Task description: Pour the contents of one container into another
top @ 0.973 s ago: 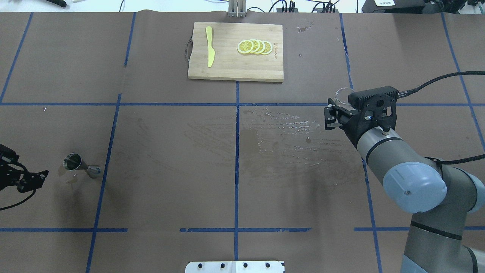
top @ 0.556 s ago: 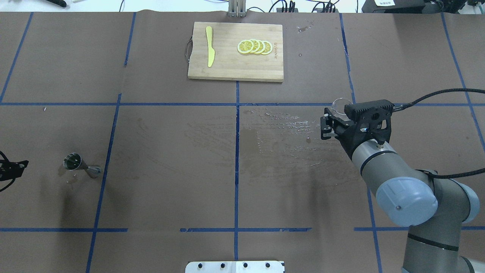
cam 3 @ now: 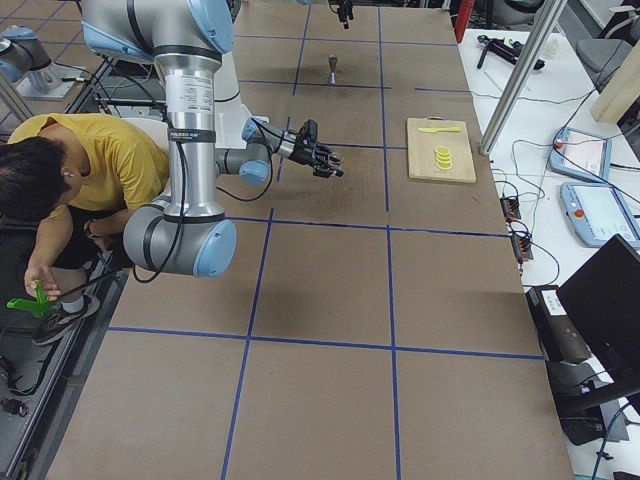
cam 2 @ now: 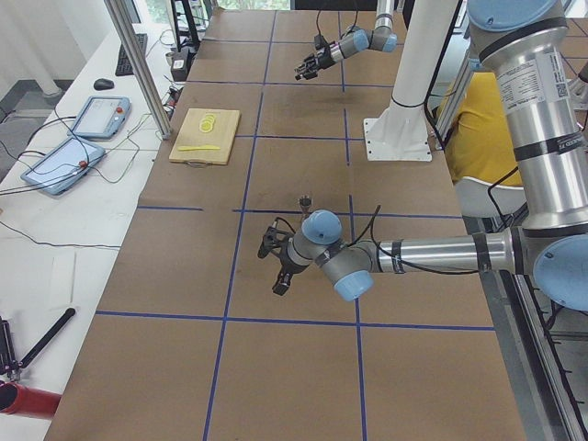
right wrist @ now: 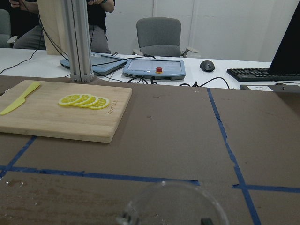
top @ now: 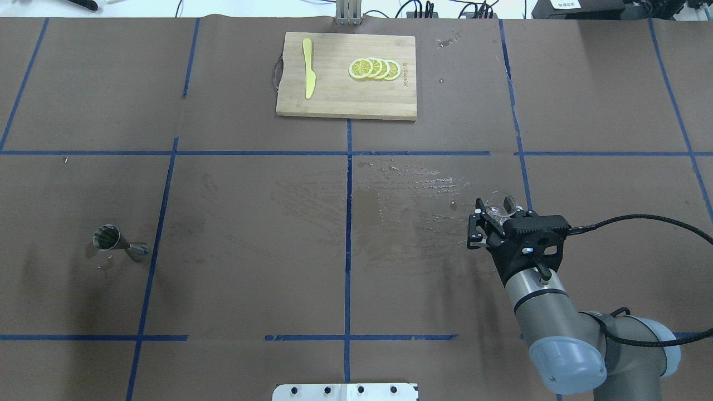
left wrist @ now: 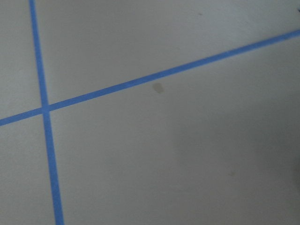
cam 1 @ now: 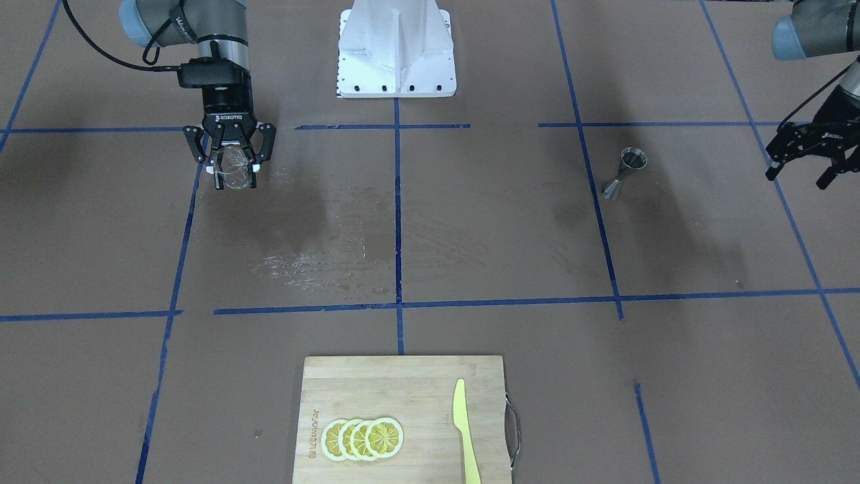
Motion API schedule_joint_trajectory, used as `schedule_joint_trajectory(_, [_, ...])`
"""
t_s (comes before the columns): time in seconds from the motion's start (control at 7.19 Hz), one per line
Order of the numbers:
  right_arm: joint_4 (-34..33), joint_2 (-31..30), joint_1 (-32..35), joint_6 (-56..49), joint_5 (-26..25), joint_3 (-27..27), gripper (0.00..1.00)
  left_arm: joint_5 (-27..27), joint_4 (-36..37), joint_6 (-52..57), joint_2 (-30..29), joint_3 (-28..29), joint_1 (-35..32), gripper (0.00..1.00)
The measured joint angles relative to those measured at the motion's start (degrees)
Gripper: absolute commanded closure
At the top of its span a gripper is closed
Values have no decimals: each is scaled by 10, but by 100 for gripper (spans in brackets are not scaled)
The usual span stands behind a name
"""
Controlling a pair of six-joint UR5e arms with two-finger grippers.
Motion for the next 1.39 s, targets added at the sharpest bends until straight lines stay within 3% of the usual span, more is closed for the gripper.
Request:
schedule_joint_trajectory(0.28, [171,-5,-2,8,-24,-112,98,-18,47,18,-24,2,-17,0])
schedule_joint_trajectory(0.42, [225,-9,-2,-11,-29,-150,96,-30,63,20,-32,2,-23,0])
schedule_joint_trajectory(0.7, [255,-27,-1,-25,-33,-172,86,-39,71,21,-37,0,-27,0])
schedule_joint_trajectory(1.25, [359,-67,-2,-28,-33,-238,80,-41,69,22,-37,0,-27,0])
schedule_joint_trajectory(1.39, [386,-68,-2,-29,-33,-255,69,-41,69,22,-36,-1,-28,0])
